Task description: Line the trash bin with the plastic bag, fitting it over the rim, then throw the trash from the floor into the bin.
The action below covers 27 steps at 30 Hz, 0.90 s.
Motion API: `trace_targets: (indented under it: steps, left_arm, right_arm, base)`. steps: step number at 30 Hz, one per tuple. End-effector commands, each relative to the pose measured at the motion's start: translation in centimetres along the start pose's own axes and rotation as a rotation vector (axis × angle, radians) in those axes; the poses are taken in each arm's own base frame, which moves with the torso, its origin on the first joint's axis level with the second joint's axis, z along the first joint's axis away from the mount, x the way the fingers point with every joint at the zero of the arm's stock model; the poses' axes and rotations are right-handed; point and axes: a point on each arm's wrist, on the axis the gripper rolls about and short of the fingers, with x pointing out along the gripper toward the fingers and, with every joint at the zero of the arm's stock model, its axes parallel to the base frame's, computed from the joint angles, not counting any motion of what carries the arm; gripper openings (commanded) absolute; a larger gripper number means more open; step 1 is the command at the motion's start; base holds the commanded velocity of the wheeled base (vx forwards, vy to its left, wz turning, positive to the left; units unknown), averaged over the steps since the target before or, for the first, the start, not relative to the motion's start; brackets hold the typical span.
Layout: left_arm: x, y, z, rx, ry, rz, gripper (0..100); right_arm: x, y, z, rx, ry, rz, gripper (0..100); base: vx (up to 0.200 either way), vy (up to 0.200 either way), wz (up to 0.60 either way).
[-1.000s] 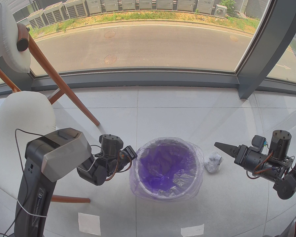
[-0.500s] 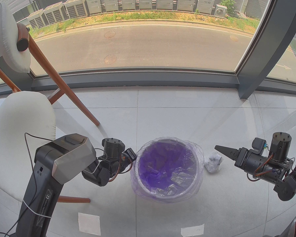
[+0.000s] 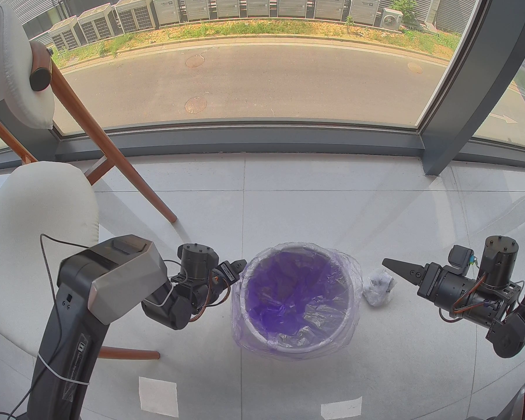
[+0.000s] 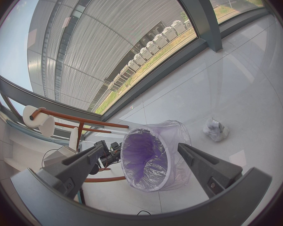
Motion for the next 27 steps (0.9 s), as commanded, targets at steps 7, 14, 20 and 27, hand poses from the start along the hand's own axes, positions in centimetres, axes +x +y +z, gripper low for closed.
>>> trace_targets:
  steps: [7,14,20,27]
  left_arm:
    - [-9.8,-3.1,3.1,0.019,-0.055,0.0,100]
    - [-12.6,0.2,0.3,0.097,0.047,0.142,100]
    - [-10.7,0.2,-1.4,0.179,0.059,0.093,100]
    - [-7.2,2.3,-3.8,0.35,0.113,0.117,100]
  right_arm:
    - [-0.4,-0.4,-0.4,0.008,0.01,-0.016,100]
    - [-0.6,-0.3,-0.7,0.007,0.019,-0.019,100]
    - [-0.4,-0.5,-0.7,-0.002,0.023,-0.021,100]
    - [-0.2,-0.7,-0.9,0.003,0.034,-0.031,100]
  base:
    - [0.0,0.0,0.0]
    - [0.0,0.0,0.0]
    - [0.0,0.0,0.0]
    - [0.0,0.0,0.0]
